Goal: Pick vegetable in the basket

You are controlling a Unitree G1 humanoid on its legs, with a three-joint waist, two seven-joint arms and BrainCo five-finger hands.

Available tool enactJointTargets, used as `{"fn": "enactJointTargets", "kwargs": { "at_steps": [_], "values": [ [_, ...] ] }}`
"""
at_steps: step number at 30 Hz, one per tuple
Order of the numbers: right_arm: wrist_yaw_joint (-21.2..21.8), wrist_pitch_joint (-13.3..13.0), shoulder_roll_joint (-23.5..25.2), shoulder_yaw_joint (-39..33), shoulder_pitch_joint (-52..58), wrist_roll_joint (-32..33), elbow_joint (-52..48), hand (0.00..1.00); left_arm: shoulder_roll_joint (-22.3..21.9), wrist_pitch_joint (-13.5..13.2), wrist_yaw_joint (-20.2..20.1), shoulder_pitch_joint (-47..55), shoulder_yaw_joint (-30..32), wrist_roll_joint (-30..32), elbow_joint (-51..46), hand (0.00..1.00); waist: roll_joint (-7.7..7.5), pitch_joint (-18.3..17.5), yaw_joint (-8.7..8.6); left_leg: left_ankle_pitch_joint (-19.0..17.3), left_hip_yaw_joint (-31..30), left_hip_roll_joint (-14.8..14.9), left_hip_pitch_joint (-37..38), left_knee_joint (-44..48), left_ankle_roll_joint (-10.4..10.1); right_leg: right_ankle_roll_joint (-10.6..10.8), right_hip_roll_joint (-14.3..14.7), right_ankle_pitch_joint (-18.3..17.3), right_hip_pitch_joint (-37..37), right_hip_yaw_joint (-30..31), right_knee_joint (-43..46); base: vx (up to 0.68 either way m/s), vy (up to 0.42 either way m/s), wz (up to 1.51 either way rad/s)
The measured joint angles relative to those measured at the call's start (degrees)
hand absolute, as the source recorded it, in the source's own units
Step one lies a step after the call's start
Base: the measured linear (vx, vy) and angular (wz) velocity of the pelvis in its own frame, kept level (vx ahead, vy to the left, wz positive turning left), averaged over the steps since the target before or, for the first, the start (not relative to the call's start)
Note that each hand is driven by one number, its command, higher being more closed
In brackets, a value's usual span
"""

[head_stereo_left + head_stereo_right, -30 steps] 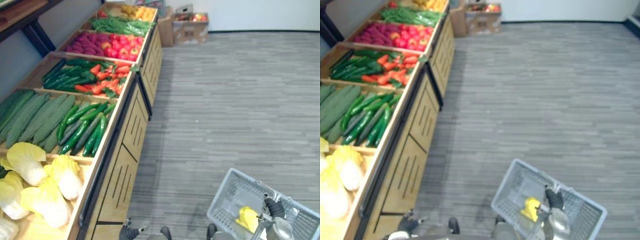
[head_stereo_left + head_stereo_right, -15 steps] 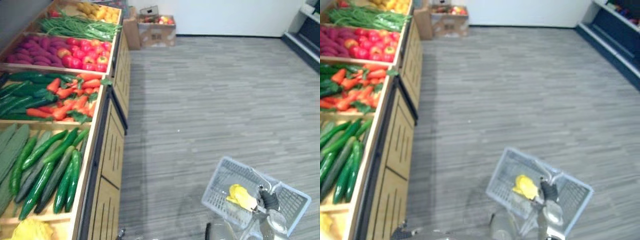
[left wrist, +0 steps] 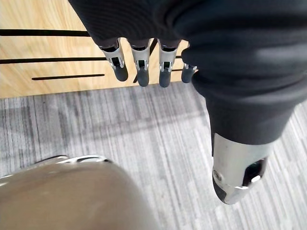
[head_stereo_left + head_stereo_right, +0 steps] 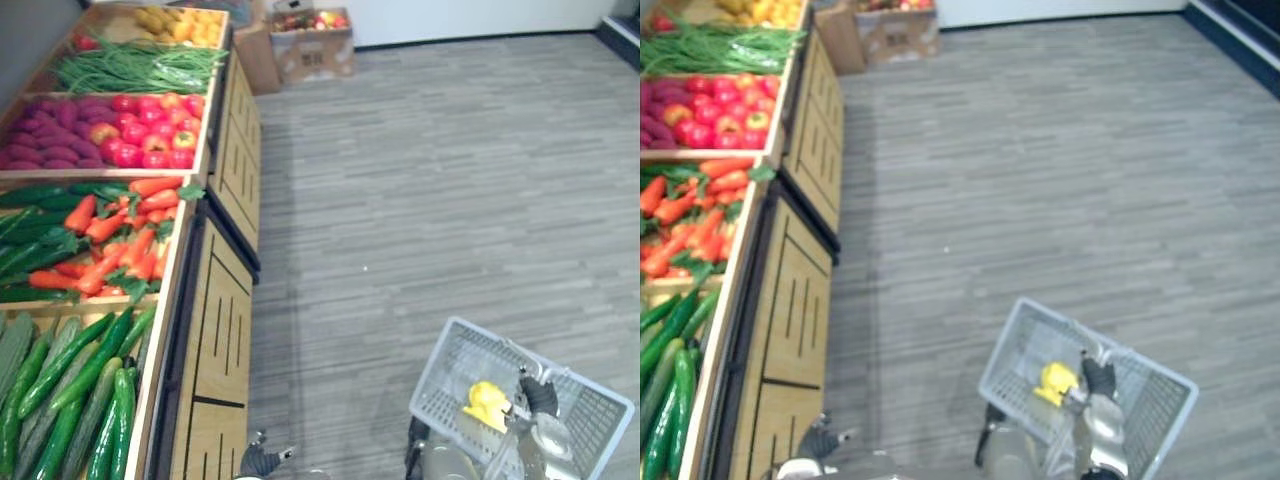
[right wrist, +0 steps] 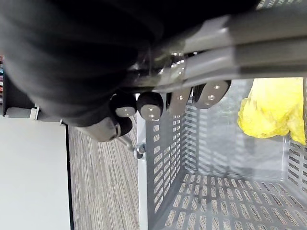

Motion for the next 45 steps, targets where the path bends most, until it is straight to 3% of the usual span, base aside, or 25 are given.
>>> {"fn": "enactJointTargets", "kwargs": {
  "at_steps": [1,3,5,6,8,10,12,15,16,17,20,22,23,24,25,27,30,32,35,37,39,40,41,42,45],
  "values": [
    [0.04,0.0,-0.01,0.16,0.32,0.0,0.0,1.0,0.03,0.01,0.05,0.11,0.03,-0.16,0.04,0.0,0.01,0.0,0.11,1.36,-0.7,0.54,-1.48,3.46,0.51,0.0,0.3,0.0,1.16,-0.34,-0.87,0.14,-0.122,0.2],
    [0.17,-0.02,0.07,0.19,1.59,0.07,-0.01,1.0,0.11,0.03,0.16,0.37,0.72,-2.15,0.04,0.0,-0.64,0.36,0.84,8.26,-0.8,2.02,-5.76,12.96,0.35,-0.34,0.54,-0.3,5.46,-0.54,-4.28,0.18,-0.127,0.14],
    [-0.06,-0.05,-0.38,-0.03,2.18,0.11,-0.09,1.0,-0.31,0.01,0.31,0.71,1.11,-4.46,0.08,0.0,-0.63,0.26,1.56,4.59,-1.53,1.74,-8.5,16.29,1.42,-0.25,0.1,-1.05,7.3,-0.06,-5.49,0.18,-0.071,0.06],
    [-0.07,-0.04,-0.59,-0.08,2.05,0.15,-0.16,1.0,-0.75,0.0,0.55,0.9,1.63,-5.44,0.06,0.0,-0.38,0.24,1.64,-0.13,-1.52,0.77,-10.75,14.12,1.63,0.03,-0.66,-1.63,8.01,0.11,-5.51,0.13,-0.026,0.04],
    [0.0,-0.05,-0.54,0.13,2.02,0.15,-0.46,1.0,-1.07,0.01,0.98,1.39,2.26,-5.43,0.0,0.0,-0.43,0.27,1.83,-0.88,-0.41,-0.9,-11.89,4.35,1.39,0.7,-1.87,-2.35,8.7,0.2,-5.39,0.12,0.025,-0.02],
    [-0.01,-0.05,-0.61,0.31,2.29,0.06,-1.18,1.0,-1.72,0.02,1.43,2.02,2.31,-5.28,-0.04,0.0,0.44,-0.16,1.95,1.28,1.14,-2.45,-11.68,-9.93,0.96,1.46,-2.25,-2.85,9.45,0.14,-5.69,0.13,0.111,-0.06],
    [-0.09,-0.06,-1.27,1.86,3.22,-0.11,-1.94,1.0,-3.15,0.03,1.52,2.88,2.55,-4.93,0.0,0.0,2.58,-0.98,2.48,3.74,1.32,-2.46,-11.77,-19.24,1.23,2.11,-1.14,-3.27,11.1,0.32,-6.7,0.15,0.219,-0.25],
    [-0.08,-0.17,-1.4,4.77,5.56,-0.44,-4.1,1.0,-5.07,0.05,2.1,3.92,3.47,-4.63,0.72,0.0,4.61,-3.07,4.4,4.32,3.43,-0.38,-12.72,-16.65,2.31,2.63,0.52,-2.92,13.73,2.48,-8.93,0.15,0.195,-0.53],
    [-0.12,-0.3,-1.47,5.16,5.44,-0.49,-4.58,1.0,-5.3,-0.05,2.26,3.93,3.81,-4.38,0.62,0.0,4.44,-3.36,4.49,4.61,4.62,0.04,-13.1,-16.28,2.64,2.38,-0.19,-3.42,12.16,2.35,-4.56,0.16,0.136,-0.32],
    [-0.06,-0.44,-1.63,5.92,5.22,-0.61,-4.94,1.0,-4.3,-0.56,2.32,4.04,4.56,-3.54,0.43,0.0,2.73,-3.19,4.71,4.84,5.31,-1.27,-13.72,-15.45,2.94,5.2,-2.54,-8.31,9.67,2.95,-0.35,0.15,0.146,-0.29],
    [0.19,-0.49,-1.4,6.52,3.29,-2.25,-3.74,1.0,-4.25,-0.18,2.44,6.46,6.63,-2.25,1.35,0.0,0.02,-3.69,4.96,5.83,6.48,-3.72,-13.94,-10.66,8.18,5.05,-6.05,-8.52,6.0,5.76,0.86,0.16,0.16,-0.51],
    [0.26,-0.49,-0.93,6.35,3.56,-2.68,-3.02,1.0,-3.01,0.27,2.38,7.59,6.51,-2.08,2.99,0.0,-1.92,-4.2,4.83,0.41,6.88,-5.97,-11.56,-10.71,8.08,6.04,-8.63,-9.2,5.28,6.66,2.5,0.24,0.217,-0.38],
    [0.18,-0.52,-1.22,6.24,2.95,-2.71,-1.63,1.0,-2.25,0.62,2.29,7.4,6.08,-2.03,2.99,0.0,-2.72,-3.91,4.84,-1.29,7.92,-7.85,-9.43,-13.07,8.75,5.24,-10.93,-9.68,2.73,6.92,11.65,0.19,0.22,-0.09],
    [0.15,-0.52,-1.79,6.27,2.9,-3.02,-1.27,1.0,-1.29,0.93,2.32,7.15,4.34,-1.98,3.08,0.0,-3.24,-3.8,4.32,-1.83,7.43,-9.02,-7.92,-14.05,9.65,5.04,-12.63,-8.41,-2.36,7.67,27.46,0.24,0.266,0.1],
    [0.12,-0.55,-2.0,6.09,3.19,-3.35,-1.33,1.0,-0.37,0.92,2.32,7.17,3.35,-1.77,2.85,0.0,-4.3,-3.28,3.85,-1.88,6.4,-9.92,-6.56,-14.81,10.03,3.69,-13.01,-5.93,-3.97,9.12,32.73,0.2,0.236,0.55],
    [-0.06,-1.19,-0.09,4.43,4.67,-3.93,-1.59,1.0,2.81,0.94,2.3,6.9,0.36,-0.63,2.65,0.0,-5.05,-3.21,0.94,-1.78,0.58,-12.45,-1.35,-17.32,11.16,5.16,-12.81,1.83,-6.81,15.73,45.36,0.3,0.193,1.35],
    [-0.14,-1.35,2.14,0.81,6.92,-3.71,-2.07,1.0,3.89,0.9,2.25,3.9,-0.16,-0.88,2.14,0.0,-6.5,-3.51,0.01,-2.03,-6.53,-13.72,2.53,-19.17,12.55,5.2,-10.85,-7.24,-9.38,13.31,49.26,0.36,0.071,1.35],
    [-0.15,-1.19,2.36,-0.27,7.05,-3.59,-1.69,1.0,3.38,0.79,2.19,3.38,0.4,-1.01,1.25,0.0,-6.45,-3.5,0.02,-1.84,-9.49,-14.57,5.36,-20.75,12.52,4.28,-10.21,-8.93,-9.82,10.06,41.81,0.4,0.005,0.99],
    [-0.18,-0.67,2.61,-1.13,7.16,-2.04,-1.31,1.0,2.06,0.78,2.35,3.17,1.23,-1.08,0.4,0.0,-5.06,-3.34,0.09,-2.56,-12.84,-14.3,8.06,-22.0,11.28,5.05,-6.22,-8.2,-9.32,10.91,23.67,0.43,-0.096,0.76],
    [-0.11,-0.66,3.33,-2.4,7.11,-2.06,-1.38,1.0,0.96,0.78,2.34,3.15,2.57,-1.06,0.42,0.0,-4.95,-3.29,0.15,-3.83,-13.43,-13.7,8.9,-21.86,9.11,5.55,-4.79,-5.74,-9.09,14.1,12.84,0.33,-0.159,0.58],
    [-0.14,-0.62,5.07,-2.71,7.54,-2.08,-1.44,1.0,0.44,0.79,2.36,3.65,5.4,-1.05,0.43,0.0,-6.05,-3.36,0.29,-6.55,-14.64,-12.64,10.63,-21.33,5.14,5.42,-5.23,0.92,-7.5,16.49,5.03,0.38,-0.29,0.63],
    [-0.13,-0.62,5.65,-2.74,7.75,-2.08,-1.48,1.0,0.56,0.78,2.37,3.9,6.18,-1.05,0.42,0.0,-6.86,-3.49,0.27,-7.66,-14.88,-12.46,11.0,-20.95,4.19,5.83,-5.78,2.58,-7.08,17.3,4.34,0.39,-0.4,0.55],
    [-0.16,-0.3,5.28,-3.09,7.6,-2.08,-1.24,1.0,-0.13,1.1,2.38,3.19,7.74,-1.1,1.41,0.0,-6.17,-3.04,0.49,-9.68,-15.9,-10.23,11.42,-20.18,4.19,7.24,-4.01,3.8,-7.08,16.11,6.84,0.44,-0.477,0.57],
    [-0.07,0.04,5.04,-4.73,7.28,-2.09,-1.47,1.0,-1.89,0.86,2.3,2.99,9.07,-1.01,1.16,0.0,-3.73,-3.42,0.96,-9.91,-16.14,-6.96,10.9,-19.93,3.29,6.27,-1.75,0.03,-8.17,15.28,11.68,0.36,-0.398,0.55],
    [0.29,0.15,3.86,-5.87,7.52,-2.06,-1.22,1.0,-2.5,0.68,2.29,2.75,10.36,-1.03,1.07,0.0,-3.76,-3.48,0.73,-7.97,-21.39,-4.11,10.48,-20.02,1.11,6.03,-1.03,-7.57,-10.63,18.2,23.78,0.3,-0.337,1.13]
  ]
}}
